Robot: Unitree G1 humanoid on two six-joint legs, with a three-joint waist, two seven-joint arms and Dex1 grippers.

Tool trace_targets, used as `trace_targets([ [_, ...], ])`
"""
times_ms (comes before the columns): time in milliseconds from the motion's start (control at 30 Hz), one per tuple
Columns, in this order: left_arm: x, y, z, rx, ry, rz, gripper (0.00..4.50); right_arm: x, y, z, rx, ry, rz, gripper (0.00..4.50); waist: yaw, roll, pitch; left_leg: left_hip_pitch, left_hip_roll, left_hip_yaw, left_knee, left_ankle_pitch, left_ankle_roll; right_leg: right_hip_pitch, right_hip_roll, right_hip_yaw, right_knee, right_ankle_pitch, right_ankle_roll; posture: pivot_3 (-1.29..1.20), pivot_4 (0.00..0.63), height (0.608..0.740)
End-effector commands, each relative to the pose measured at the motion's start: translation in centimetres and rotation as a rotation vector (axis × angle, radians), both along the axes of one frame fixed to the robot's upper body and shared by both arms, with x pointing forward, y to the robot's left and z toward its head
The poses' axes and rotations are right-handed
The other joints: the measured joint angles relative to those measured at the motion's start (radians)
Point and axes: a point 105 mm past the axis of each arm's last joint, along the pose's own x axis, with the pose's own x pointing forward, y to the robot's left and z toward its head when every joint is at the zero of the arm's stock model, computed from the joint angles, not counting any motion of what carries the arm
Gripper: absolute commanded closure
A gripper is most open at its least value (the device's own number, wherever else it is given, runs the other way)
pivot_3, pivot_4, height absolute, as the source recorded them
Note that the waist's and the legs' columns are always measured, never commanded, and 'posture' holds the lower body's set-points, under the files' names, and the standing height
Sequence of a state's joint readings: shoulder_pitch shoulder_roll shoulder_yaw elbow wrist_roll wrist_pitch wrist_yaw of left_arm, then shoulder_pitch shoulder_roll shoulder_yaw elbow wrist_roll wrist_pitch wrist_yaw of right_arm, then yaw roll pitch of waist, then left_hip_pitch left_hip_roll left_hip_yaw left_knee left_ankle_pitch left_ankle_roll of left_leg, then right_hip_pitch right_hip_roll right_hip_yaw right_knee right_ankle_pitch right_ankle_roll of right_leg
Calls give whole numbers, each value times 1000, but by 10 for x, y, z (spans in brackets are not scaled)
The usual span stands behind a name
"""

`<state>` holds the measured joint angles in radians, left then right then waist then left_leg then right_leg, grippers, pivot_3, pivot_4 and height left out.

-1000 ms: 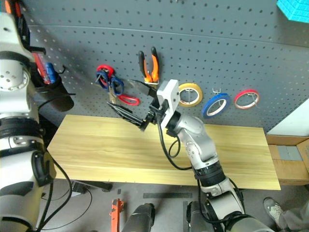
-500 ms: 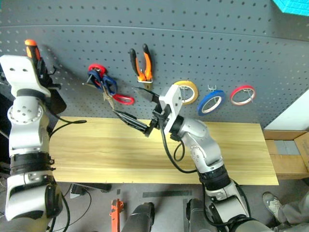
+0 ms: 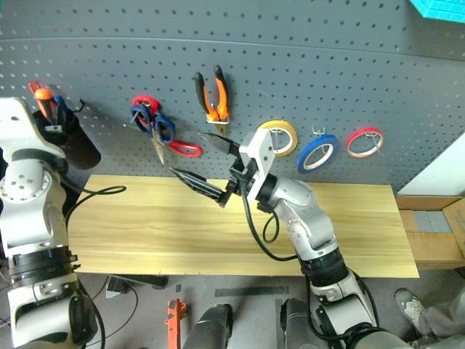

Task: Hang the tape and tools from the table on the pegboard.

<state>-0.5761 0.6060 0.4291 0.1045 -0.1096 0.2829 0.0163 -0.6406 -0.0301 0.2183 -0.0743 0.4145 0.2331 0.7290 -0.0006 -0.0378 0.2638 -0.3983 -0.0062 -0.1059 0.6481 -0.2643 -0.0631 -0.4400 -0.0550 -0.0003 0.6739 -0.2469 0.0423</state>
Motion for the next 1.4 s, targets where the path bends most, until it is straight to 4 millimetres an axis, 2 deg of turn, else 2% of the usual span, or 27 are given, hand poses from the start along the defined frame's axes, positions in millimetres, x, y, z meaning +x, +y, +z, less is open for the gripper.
trace_targets([
  [33,-9,1,19,4,-72,10,36,-6,-1,8,20,-36,11,0,0,0,0,0,0,0,0,0,0,0,0,0,0,0,0,150,297,740],
  [267,-12,-6,11,-35,-73,-9,36,-5,-8,2,1,-40,-4,0,0,0,0,0,0,0,0,0,0,0,0,0,-1,0,0,155,287,740],
  [333,-13,-16,6,-72,-84,-55,36,-7,-12,-1,-21,-55,-7,0,2,0,0,0,0,0,0,0,0,0,0,0,-1,0,0,158,284,740],
  [433,-22,-52,6,-115,-125,-216,36,-10,-23,-10,-66,-59,-25,0,4,0,0,-1,0,0,0,0,0,0,-1,1,-1,0,0,152,277,740],
  [500,-31,-69,5,-108,-124,-274,36,-11,-30,-13,-83,-58,-37,0,5,0,0,-1,0,0,0,1,-1,0,-1,1,-2,0,0,152,276,740],
  [633,-57,-106,-22,-176,-52,-368,36,-16,-54,-21,-98,-16,-137,0,5,0,0,0,0,2,-1,2,-4,1,-1,4,-3,0,0,152,262,740],
  [733,-64,-138,-52,-196,66,-464,36,-19,-67,-34,-123,31,-219,0,9,0,0,0,0,3,-1,2,-3,2,-1,7,-4,0,0,153,251,740],
  [867,-62,-174,-107,-267,279,-593,36,-18,-81,-69,-239,111,-342,0,20,0,-1,2,-1,2,-1,0,0,5,0,6,-4,0,0,131,236,740],
  [933,-56,-186,-136,-326,399,-603,36,-8,-97,-92,-270,211,-462,0,24,0,-1,6,-1,2,-1,0,1,10,0,6,-4,0,0,117,226,740],
  [1033,-45,-193,-159,-310,493,-574,36,5,-118,-117,-300,327,-630,0,24,1,-2,14,0,0,-1,1,2,20,1,3,-10,-1,1,93,209,740],
  [1167,-23,-195,-190,-342,600,-596,36,29,-156,-141,-302,478,-933,0,23,4,-10,14,0,1,-1,2,3,21,1,4,-10,0,1,51,181,740],
  [1267,-8,-188,-200,-315,628,-601,36,38,-174,-148,-267,538,-1072,0,20,5,-17,14,0,2,-2,3,2,20,1,5,-10,0,0,26,167,740],
  [1400,7,-173,-200,-306,598,-574,36,42,-191,-156,-234,601,-1189,0,9,6,-31,13,0,4,-3,4,-2,19,1,6,-11,0,0,12,156,740],
])
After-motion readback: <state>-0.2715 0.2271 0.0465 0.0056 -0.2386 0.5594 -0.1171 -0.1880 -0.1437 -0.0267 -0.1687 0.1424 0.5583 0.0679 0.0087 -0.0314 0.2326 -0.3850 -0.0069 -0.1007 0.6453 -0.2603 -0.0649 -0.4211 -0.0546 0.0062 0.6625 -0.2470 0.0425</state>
